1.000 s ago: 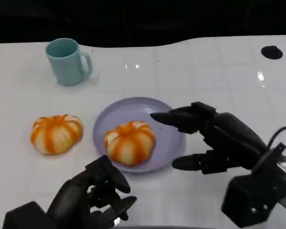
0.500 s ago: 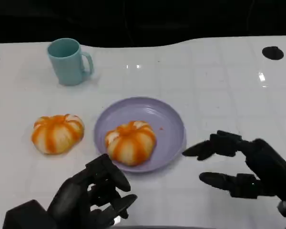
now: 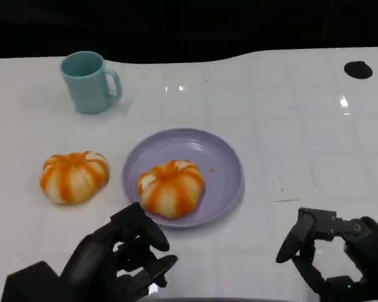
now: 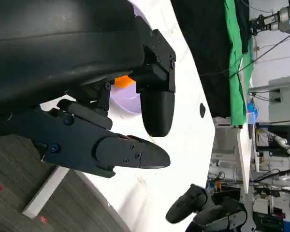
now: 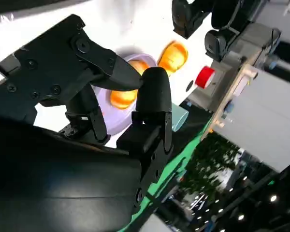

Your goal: Grasp the bread from the table and place it into the plate.

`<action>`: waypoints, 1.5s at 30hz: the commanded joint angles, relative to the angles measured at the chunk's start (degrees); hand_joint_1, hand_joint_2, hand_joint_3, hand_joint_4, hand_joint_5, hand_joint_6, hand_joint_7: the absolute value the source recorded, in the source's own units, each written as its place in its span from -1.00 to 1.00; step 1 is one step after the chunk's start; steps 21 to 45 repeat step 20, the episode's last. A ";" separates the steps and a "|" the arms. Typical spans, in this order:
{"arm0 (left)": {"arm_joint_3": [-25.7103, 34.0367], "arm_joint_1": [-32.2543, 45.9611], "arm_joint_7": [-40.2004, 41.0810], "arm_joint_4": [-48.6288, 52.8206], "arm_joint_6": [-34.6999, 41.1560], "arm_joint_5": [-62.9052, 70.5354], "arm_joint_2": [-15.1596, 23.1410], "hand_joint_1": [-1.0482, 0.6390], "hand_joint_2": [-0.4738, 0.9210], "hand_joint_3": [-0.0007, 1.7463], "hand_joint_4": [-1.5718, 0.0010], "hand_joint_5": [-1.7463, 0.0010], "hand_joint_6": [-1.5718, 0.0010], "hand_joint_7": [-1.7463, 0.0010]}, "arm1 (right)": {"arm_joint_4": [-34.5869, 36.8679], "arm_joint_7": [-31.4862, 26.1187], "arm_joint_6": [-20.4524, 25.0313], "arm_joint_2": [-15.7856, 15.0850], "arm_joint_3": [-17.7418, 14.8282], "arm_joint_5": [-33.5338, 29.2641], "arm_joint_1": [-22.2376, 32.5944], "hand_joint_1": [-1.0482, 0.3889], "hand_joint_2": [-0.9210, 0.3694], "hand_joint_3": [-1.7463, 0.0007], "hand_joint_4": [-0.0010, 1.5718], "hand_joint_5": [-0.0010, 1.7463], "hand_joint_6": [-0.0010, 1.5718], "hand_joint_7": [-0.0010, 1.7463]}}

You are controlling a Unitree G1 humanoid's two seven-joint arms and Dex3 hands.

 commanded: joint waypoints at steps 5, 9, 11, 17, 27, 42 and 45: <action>1.11 -0.05 -0.62 1.31 -2.13 -0.54 1.57 -0.33 1.00 -0.73 0.20 -1.00 0.48 -0.99 | 3.29 -1.15 -1.15 2.91 -1.64 -0.55 -1.50 0.22 -0.24 -0.39 0.10 1.00 -0.12 0.68; 1.03 -0.03 -0.63 1.56 -2.69 -0.46 1.91 -0.30 1.00 -0.73 0.20 -1.00 0.49 -1.00 | 5.28 -1.44 -2.81 3.32 -1.82 -1.54 -2.13 0.20 -0.22 -0.41 0.11 1.00 -0.12 0.68; 1.07 -0.14 -0.84 1.97 -3.15 -0.57 2.06 -0.31 1.00 -0.73 0.20 -1.00 0.49 -1.00 | 6.16 -1.48 -3.69 3.23 -1.81 -2.21 -2.43 0.19 -0.21 -0.42 0.11 1.00 -0.11 0.68; 1.32 -0.26 -0.95 2.65 -3.72 -1.09 2.24 -0.30 0.99 -0.74 0.19 -1.00 0.48 -1.00 | 7.72 -1.79 -4.83 3.72 -1.79 -3.37 -2.90 0.21 -0.13 -0.47 0.09 1.00 -0.08 0.65; 1.52 -0.17 -1.12 2.76 -3.79 -1.55 2.21 -0.29 0.99 -0.75 0.19 -1.00 0.47 -1.00 | 8.30 -1.88 -5.44 3.95 -1.78 -3.55 -3.06 0.21 -0.11 -0.48 0.10 1.00 -0.07 0.64; 1.52 -0.17 -1.12 2.76 -3.79 -1.55 2.21 -0.29 0.99 -0.75 0.19 -1.00 0.47 -1.00 | 8.30 -1.88 -5.44 3.95 -1.78 -3.55 -3.06 0.21 -0.11 -0.48 0.10 1.00 -0.07 0.64; 1.52 -0.17 -1.12 2.76 -3.79 -1.55 2.21 -0.29 0.99 -0.75 0.19 -1.00 0.47 -1.00 | 8.30 -1.88 -5.44 3.95 -1.78 -3.55 -3.06 0.21 -0.11 -0.48 0.10 1.00 -0.07 0.64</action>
